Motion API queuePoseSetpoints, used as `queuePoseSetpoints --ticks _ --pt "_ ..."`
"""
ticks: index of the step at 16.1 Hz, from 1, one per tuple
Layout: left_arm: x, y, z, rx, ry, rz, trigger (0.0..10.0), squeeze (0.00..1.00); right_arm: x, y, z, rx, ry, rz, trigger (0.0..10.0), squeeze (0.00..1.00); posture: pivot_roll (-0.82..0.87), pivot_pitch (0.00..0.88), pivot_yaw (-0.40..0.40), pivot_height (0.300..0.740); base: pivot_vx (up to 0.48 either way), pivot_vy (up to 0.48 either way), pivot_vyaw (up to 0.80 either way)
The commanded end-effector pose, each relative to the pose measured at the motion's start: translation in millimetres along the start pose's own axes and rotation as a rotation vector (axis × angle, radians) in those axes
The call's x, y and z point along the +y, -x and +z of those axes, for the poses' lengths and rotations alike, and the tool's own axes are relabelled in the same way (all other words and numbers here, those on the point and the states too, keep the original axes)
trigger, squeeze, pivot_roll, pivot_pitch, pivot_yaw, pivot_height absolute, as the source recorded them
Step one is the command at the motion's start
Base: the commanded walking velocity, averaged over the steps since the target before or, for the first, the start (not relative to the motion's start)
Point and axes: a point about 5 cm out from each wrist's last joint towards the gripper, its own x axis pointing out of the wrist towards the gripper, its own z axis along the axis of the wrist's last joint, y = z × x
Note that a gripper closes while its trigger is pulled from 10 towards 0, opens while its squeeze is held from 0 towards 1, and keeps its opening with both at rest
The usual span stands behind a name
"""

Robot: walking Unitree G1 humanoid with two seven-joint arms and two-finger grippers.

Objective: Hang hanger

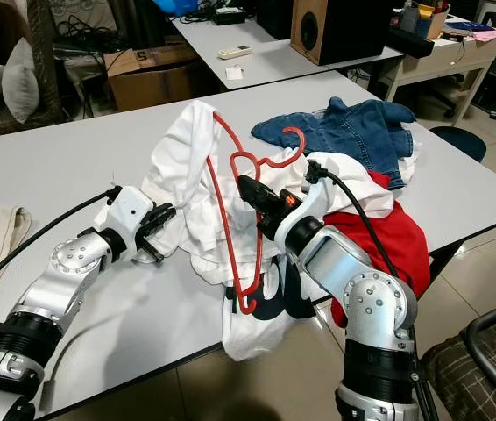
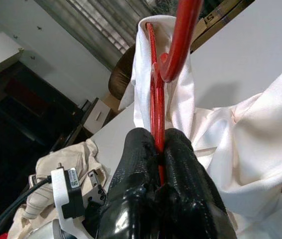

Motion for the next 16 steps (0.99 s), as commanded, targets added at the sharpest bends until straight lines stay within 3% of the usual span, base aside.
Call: queuePoseSetpoints --ticks 1,4,7,12,15,16 --pt "4.0 -0.2 3.8 -0.017 0.008 0.016 0.0 0.0 5.9 -1.5 4.6 -0.013 0.015 0.027 10.0 0.0 -0.04 0.0 0.074 0.74 0.0 0.0 0.0" --pt "1.3 0.4 6.8 -0.032 0.02 -0.005 0.0 0.0 5.7 -0.5 4.3 -0.017 0.016 0.019 10.0 0.0 -0.04 0.0 0.076 0.74 0.0 0.0 0.0" --pt "2.0 11.3 20.6 -0.096 0.065 -0.05 0.0 0.0 2.3 -3.9 14.7 -0.092 -0.007 -0.009 10.0 0.0 -0.03 0.0 0.07 0.74 0.0 0.0 0.0" --pt "1.1 21.6 43.8 -0.141 0.122 -0.135 0.0 0.0 -2.6 -30.2 38.1 -0.228 -0.157 -0.013 10.0 0.0 -0.01 0.0 0.058 0.74 0.0 0.0 0.0" --pt "-3.9 26.7 53.4 -0.117 0.138 -0.237 0.0 0.0 -8.7 -44.9 52.5 -0.323 -0.318 -0.02 10.0 0.0 0.01 0.0 0.054 0.74 0.0 0.0 0.0" --pt "-6.7 29.6 59.2 -0.127 0.175 -0.274 0.0 0.0 -10.2 -49.7 56.0 -0.341 -0.335 -0.026 10.0 0.0 0.01 0.0 0.055 0.74 0.0 0.0 0.0"
